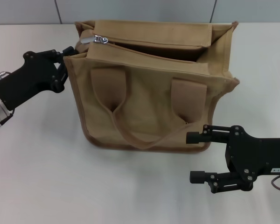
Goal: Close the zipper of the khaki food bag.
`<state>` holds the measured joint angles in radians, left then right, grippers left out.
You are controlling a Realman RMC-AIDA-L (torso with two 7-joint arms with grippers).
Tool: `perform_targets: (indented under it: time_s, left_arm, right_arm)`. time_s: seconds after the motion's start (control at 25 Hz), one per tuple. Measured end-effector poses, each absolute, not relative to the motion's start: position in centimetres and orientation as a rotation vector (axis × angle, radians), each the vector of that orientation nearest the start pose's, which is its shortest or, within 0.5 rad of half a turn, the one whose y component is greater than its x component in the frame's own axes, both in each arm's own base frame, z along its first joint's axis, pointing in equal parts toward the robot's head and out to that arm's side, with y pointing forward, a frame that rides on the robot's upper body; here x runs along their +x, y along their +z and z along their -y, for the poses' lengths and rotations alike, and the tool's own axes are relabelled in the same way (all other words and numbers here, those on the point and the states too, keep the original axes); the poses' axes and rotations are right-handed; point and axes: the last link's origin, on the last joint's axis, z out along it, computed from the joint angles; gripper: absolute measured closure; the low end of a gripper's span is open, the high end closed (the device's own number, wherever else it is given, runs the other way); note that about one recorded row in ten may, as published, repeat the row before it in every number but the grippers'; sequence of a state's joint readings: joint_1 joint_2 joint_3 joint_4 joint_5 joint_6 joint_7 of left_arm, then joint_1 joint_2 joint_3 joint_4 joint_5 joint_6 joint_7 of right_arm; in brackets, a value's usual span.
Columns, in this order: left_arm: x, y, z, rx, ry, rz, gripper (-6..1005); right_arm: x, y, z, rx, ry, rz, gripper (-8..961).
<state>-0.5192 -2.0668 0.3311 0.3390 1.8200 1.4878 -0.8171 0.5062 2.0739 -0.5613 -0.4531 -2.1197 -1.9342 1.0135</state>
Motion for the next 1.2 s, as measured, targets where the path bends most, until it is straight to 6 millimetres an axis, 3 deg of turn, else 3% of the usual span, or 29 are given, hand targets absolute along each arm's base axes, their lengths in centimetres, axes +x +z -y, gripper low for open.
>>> perform_targets:
  time_s: [0.16,0.4,0.8,0.96,1.2]
  left_arm:
    - [-28.9,1.1,-32.9,-2.222,-0.952,0.369,912]
    - [-28.0,2.0,-32.2,-2.209,-1.062,0.314,1001]
    - [-26.8,2.2,-31.8,-2.222,-1.127,0.219,993]
    - [-28.2,2.4,-32.1,-2.208,-1.041,0.274,989]
    - [-30.1,3.1,-30.7,-2.251,-0.977,0.334,984]
  right_arm:
    - [25.7,-1.5,-25.7,-2.947,1.09,-0.297,201]
    - [25.6,-1.5,-25.8,-2.944,1.094,-0.294,205]
    - [24.9,-0.9,-25.7,-2.918,1.192,-0.262,210]
    - [24.9,-0.9,-25.7,-2.914,1.188,-0.269,213]
    - [25.1,-0.9,-25.8,-2.909,1.177,-0.279,216]
